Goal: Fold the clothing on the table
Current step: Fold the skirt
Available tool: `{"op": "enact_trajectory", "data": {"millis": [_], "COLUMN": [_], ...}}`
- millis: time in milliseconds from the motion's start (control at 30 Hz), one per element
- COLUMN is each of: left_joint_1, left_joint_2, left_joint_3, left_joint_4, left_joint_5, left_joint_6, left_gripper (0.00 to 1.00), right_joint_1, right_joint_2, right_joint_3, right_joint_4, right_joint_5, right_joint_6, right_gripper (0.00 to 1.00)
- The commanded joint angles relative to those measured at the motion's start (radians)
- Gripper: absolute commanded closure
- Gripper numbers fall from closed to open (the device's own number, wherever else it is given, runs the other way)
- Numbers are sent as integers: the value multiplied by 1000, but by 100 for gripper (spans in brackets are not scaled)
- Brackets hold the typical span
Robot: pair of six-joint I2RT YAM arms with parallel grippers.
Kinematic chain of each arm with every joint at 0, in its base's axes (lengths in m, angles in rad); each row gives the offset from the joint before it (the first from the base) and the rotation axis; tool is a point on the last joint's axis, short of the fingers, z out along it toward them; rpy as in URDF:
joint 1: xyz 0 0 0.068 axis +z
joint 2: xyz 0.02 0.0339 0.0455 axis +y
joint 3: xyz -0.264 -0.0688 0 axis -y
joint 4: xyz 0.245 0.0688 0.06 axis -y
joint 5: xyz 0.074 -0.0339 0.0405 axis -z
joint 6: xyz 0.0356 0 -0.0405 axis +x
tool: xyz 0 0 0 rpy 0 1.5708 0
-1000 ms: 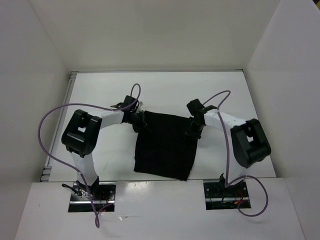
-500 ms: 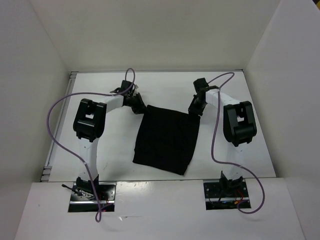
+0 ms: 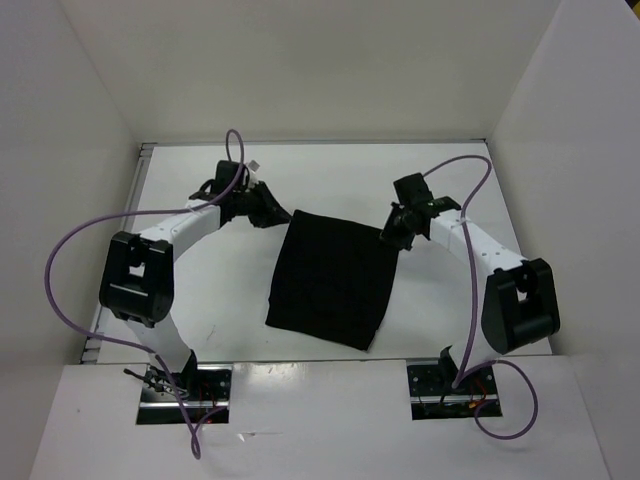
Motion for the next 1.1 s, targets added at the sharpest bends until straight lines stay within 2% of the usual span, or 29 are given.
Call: {"op": "enact_trajectory", "data": {"millis": [0, 33, 100, 300, 433, 567, 767, 900, 1067], "left_joint_1": [-56, -65, -94, -174, -188, -188, -188, -159, -93], "left_joint_2": [-19, -19, -3, 73, 145, 224, 330, 408, 476], "left_joint_3": [-100, -115, -137, -137, -102, -40, 89, 234, 421], "left_joint_4": [-29, -29, -69, -149, -209, -243, -276, -327, -399], "left_joint_5": [19, -22, -56, -183, -267, -292, -329, -343, -375], "left_joint_6": [6, 6, 26, 49, 58, 58, 69, 78, 101], "left_gripper": [77, 83, 99, 100, 100, 100, 100, 100, 100], "right_joint_1": [21, 33, 44, 95, 95, 95, 67, 18, -37], "right_joint_2": [-22, -22, -22, 53, 132, 240, 398, 505, 554], "right_joint_3": [-78, -101, -125, -216, -193, -138, 5, 207, 423], "right_joint_4": [-44, -44, -35, 6, 16, 16, -17, -66, -125], "right_joint_5": [-6, -15, -24, -24, -12, -3, 43, 96, 180], "right_joint_6": [61, 61, 74, 120, 120, 98, 40, 8, -29], "right_gripper": [87, 97, 100, 100, 100, 100, 100, 100, 100]}}
